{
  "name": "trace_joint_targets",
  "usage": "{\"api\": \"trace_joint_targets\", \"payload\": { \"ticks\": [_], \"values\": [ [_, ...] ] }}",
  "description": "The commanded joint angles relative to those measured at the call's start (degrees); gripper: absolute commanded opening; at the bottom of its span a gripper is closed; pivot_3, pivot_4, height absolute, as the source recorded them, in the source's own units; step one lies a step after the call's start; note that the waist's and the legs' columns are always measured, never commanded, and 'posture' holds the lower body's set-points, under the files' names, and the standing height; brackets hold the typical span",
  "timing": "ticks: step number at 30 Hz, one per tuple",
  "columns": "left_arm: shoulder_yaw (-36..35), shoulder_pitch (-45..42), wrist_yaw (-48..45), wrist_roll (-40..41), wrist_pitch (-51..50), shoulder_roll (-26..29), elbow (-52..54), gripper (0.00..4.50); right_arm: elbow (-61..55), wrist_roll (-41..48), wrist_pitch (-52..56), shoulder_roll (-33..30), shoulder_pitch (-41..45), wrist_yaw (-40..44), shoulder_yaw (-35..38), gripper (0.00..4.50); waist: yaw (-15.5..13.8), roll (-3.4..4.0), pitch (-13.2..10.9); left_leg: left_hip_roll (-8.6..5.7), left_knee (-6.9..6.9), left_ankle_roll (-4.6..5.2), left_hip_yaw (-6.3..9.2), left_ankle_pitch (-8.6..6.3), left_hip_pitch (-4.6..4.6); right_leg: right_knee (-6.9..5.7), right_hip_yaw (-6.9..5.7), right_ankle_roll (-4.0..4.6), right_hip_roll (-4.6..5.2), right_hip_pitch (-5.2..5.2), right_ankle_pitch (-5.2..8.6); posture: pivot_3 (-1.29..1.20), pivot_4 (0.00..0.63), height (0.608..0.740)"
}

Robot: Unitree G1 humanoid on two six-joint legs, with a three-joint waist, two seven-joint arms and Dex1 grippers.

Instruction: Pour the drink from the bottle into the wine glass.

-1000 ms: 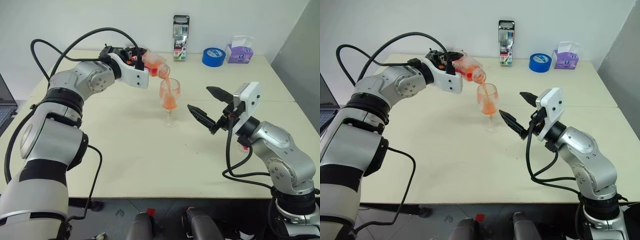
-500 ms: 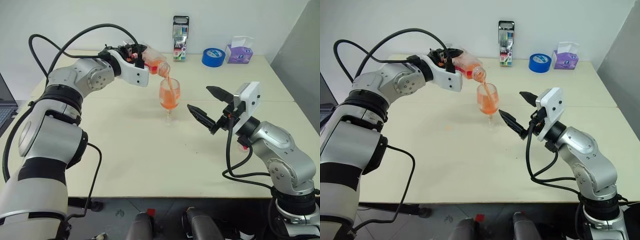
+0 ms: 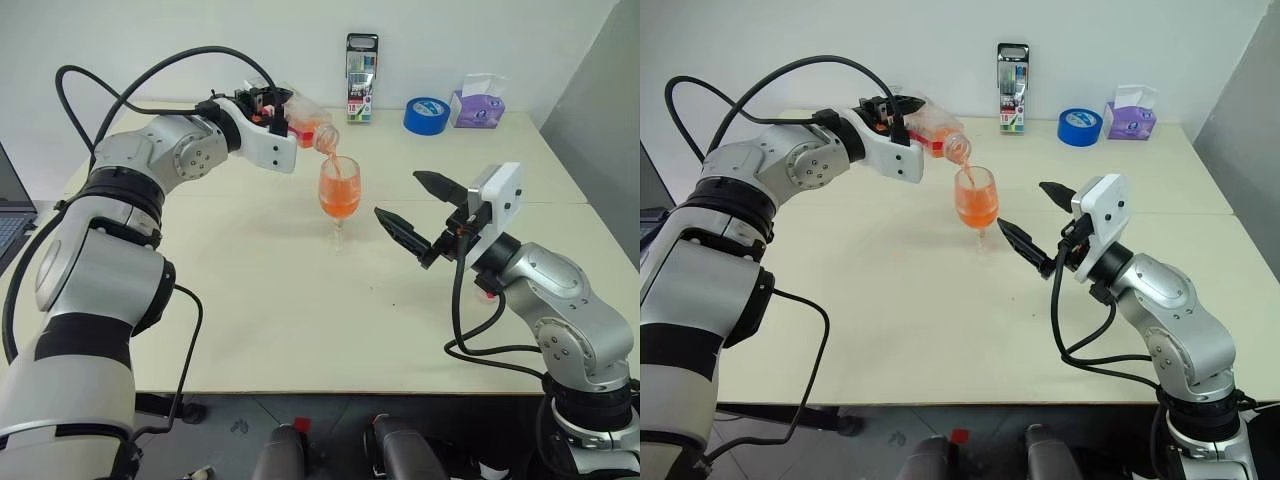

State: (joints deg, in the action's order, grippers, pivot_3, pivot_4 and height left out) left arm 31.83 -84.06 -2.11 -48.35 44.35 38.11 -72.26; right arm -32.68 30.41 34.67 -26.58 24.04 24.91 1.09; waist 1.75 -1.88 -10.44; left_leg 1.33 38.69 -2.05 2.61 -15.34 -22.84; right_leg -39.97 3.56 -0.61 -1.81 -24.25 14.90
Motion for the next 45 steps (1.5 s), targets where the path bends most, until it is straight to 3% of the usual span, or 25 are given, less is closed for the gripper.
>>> {"api": "trace_joint_targets", "payload": {
  "ticks": [1, 15, 22, 26, 34, 40, 45],
  "values": [
    [-1.49, -2.01, -0.69, 2.07, 0.23, 0.55, 0.5, 1.67, -2.08, 0.42, -0.37, -0.41, 0.8, -0.1, 1.59, 4.5, 0.0, 0.0, 0.0, 0.0, 0.0, 0.0, 0.0, 0.0, 0.0, 0.0, -0.01, 0.0, 0.0, 0.0, 0.0, 0.0, 0.15, 0.74],
    [-13.76, 3.08, -17.65, 20.69, -2.27, -3.03, 2.05, 1.67, -1.53, 0.07, -1.25, -0.8, -0.92, 1.16, 1.5, 4.5, 0.04, 0.0, 0.0, 0.01, 0.03, 0.0, 0.02, 0.0, -0.01, -0.02, -0.02, 0.01, 0.0, 0.01, 0.0, 0.0, 0.15, 0.74],
    [-24.78, 6.91, -25.79, 35.16, -12.81, -7.06, 6.84, 1.67, -2.32, 1.21, -0.11, -0.8, -0.13, 1.55, 1.16, 4.5, 0.05, 0.0, 0.0, 0.02, 0.07, 0.0, 0.08, 0.0, -0.04, -0.02, -0.05, 0.01, 0.0, 0.01, 0.0, 0.0, 0.15, 0.74],
    [-32.79, 11.13, -24.76, 44.19, -25.06, -9.55, 13.34, 1.67, -4.95, 3.79, 1.64, -2.46, -1.2, 3.5, 1.54, 4.5, 0.11, 0.01, 0.01, 0.1, 0.08, 0.0, 0.09, 0.0, -0.03, -0.03, -0.05, 0.01, 0.0, 0.02, 0.0, 0.0, 0.15, 0.74],
    [-48.15, 28.56, -11.76, 59.48, -50.44, -15.77, 34.47, 1.67, -10.72, 7.92, 0.36, -7.93, -11.87, 10.7, 1.85, 4.5, 0.15, 0.05, 0.06, 0.28, 0.17, 0.0, 0.24, 0.0, 0.02, -0.12, 0.0, 0.01, 0.11, 0.12, -0.01, 0.0, 0.15, 0.74],
    [-49.86, 38.44, -8.96, 61.61, -53.95, -17.83, 43.0, 1.67, -9.18, 7.92, -0.44, -7.89, -11.18, 11.25, 1.59, 4.5, -0.09, 0.02, 0.08, 0.22, 0.22, -0.01, 0.35, 0.01, 0.0, -0.1, -0.01, 0.01, 0.09, 0.16, 0.0, 0.0, 0.15, 0.74],
    [-49.73, 41.97, -10.6, 61.84, -50.63, -18.39, 41.37, 1.67, -7.89, 7.11, -0.16, -6.85, -9.61, 10.35, 0.38, 4.5, -0.2, 0.0, 0.09, 0.18, 0.22, -0.02, 0.34, 0.01, 0.05, -0.09, -0.01, 0.01, 0.18, 0.22, -0.01, 0.0, 0.15, 0.74]
  ]
}}
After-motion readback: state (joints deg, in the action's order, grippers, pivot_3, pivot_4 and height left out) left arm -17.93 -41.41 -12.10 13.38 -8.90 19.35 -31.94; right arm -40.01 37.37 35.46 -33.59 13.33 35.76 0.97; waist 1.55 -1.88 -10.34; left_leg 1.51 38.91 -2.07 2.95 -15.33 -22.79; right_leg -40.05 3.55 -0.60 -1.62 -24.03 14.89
